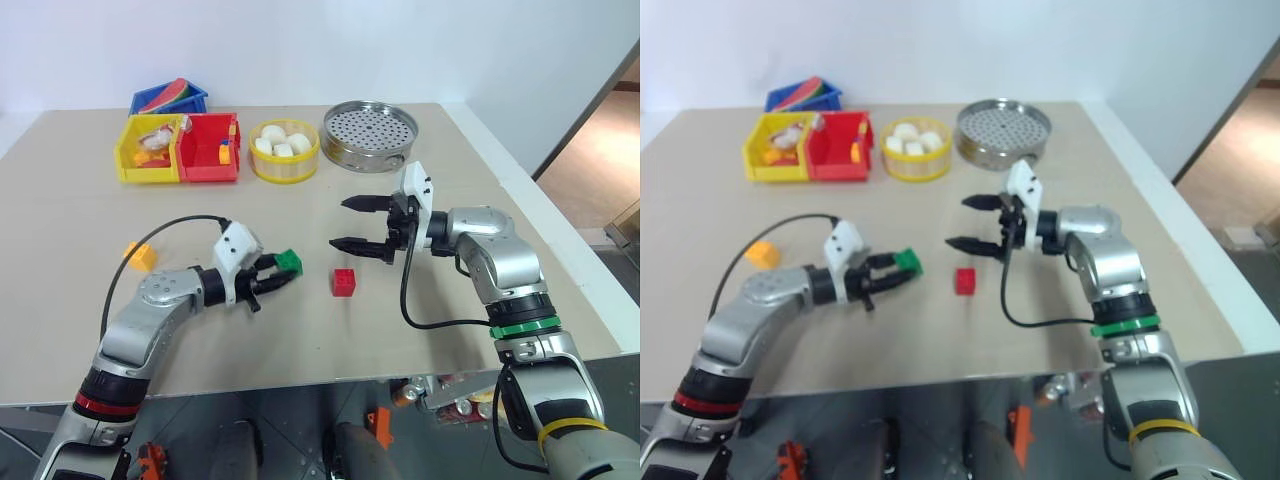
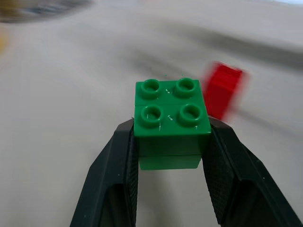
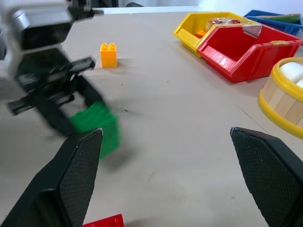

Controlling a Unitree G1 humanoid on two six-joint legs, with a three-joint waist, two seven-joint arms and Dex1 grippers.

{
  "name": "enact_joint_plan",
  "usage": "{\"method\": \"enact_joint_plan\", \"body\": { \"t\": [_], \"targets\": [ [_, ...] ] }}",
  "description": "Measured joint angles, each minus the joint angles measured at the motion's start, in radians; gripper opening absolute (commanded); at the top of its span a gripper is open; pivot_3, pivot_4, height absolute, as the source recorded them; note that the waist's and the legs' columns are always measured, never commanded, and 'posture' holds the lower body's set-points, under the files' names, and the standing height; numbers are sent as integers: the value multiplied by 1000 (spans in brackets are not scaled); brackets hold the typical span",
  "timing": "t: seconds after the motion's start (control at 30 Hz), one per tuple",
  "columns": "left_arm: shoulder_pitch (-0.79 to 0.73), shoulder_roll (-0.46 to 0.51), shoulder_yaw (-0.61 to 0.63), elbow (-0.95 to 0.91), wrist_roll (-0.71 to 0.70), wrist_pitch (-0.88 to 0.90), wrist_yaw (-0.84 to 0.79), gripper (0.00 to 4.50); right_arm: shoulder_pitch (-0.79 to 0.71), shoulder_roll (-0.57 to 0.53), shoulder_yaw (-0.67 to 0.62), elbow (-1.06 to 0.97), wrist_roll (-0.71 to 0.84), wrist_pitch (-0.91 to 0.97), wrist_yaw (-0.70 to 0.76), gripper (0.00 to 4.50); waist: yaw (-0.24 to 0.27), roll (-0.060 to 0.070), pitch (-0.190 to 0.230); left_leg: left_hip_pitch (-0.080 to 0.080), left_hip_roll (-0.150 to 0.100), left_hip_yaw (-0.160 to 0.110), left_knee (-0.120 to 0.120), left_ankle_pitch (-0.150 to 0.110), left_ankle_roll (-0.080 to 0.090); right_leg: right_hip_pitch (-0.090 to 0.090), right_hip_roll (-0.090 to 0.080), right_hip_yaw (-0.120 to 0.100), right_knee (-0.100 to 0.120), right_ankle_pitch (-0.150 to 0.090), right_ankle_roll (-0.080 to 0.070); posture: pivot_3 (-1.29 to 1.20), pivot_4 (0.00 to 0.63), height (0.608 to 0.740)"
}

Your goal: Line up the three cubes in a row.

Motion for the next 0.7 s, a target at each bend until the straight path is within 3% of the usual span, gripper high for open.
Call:
{"method": "enact_joint_plan", "body": {
  "t": [0.17, 0.7],
  "targets": [
    [0, 34, -56, 59, 44, -55, -81, 1303, 1, -12, 0, -1, -4, -3, 6, 4500, 0, 0, 0, 0, 0, 0, 0, 0, 0, 0, 0, 0, 0, 0, 0, 0, 150, 740],
    [-61, 0, -88, 168, 103, -165, -143, 1303, 13, -48, 0, -21, -6, -3, 5, 4500, 1, 0, 0, 0, 0, 0, 0, 0, 0, 0, 0, 0, 0, -1, 0, 0, 150, 740]
  ]
}}
